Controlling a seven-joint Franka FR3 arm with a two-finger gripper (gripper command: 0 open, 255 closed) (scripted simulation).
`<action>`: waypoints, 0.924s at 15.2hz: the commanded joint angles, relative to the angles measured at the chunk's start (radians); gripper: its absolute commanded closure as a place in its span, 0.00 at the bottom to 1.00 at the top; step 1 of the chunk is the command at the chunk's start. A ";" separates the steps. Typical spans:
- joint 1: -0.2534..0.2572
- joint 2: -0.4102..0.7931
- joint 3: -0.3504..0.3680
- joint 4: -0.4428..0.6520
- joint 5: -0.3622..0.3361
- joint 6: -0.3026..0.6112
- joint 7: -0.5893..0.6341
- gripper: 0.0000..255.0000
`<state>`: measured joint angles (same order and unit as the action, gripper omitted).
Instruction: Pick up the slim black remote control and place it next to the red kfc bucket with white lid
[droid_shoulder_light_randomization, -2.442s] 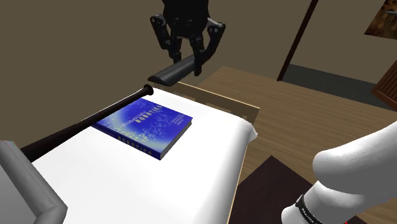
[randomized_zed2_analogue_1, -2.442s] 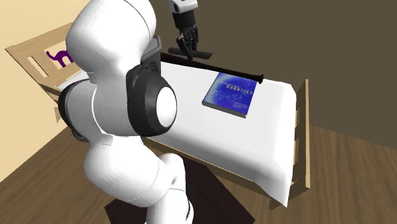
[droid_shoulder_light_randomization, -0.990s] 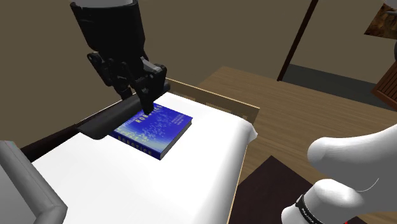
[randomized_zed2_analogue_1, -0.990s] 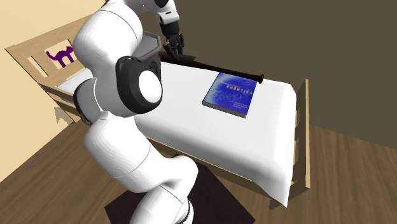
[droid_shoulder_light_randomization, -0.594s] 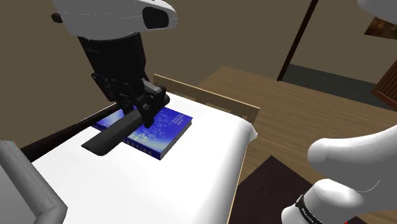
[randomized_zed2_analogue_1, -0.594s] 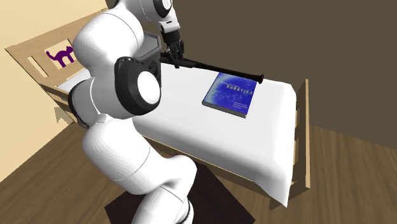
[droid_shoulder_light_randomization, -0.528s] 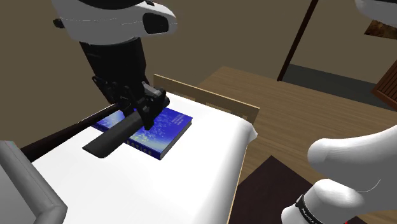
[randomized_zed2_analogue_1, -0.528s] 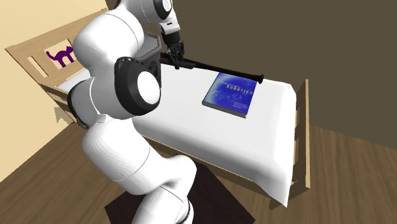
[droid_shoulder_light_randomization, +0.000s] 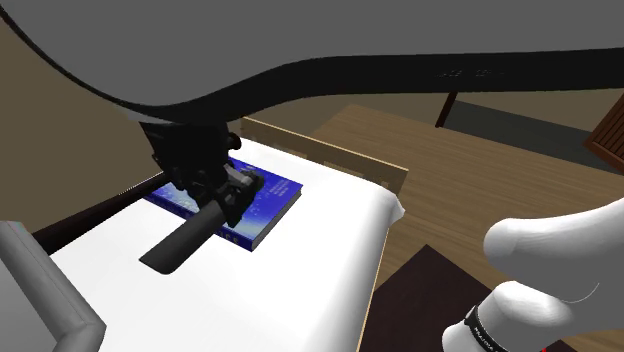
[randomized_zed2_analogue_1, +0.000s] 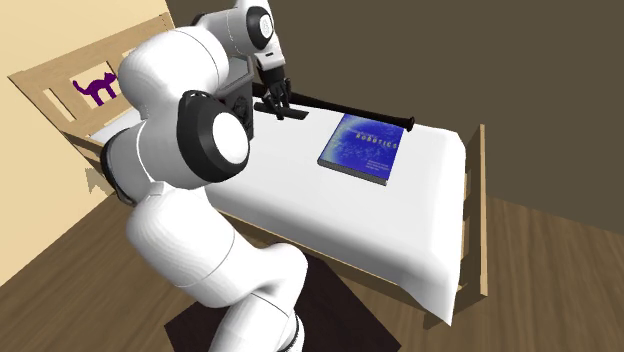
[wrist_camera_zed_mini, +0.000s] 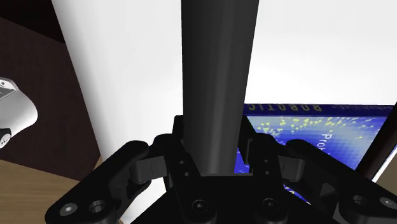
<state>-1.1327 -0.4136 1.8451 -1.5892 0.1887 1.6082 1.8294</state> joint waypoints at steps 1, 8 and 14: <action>0.012 0.001 -0.001 -0.030 0.000 0.027 0.005 1.00; 0.021 -0.012 0.010 -0.116 0.016 0.115 0.006 1.00; 0.015 -0.032 0.030 -0.179 0.037 0.187 0.002 1.00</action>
<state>-1.1162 -0.4427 1.8722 -1.7596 0.2224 1.7845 1.8322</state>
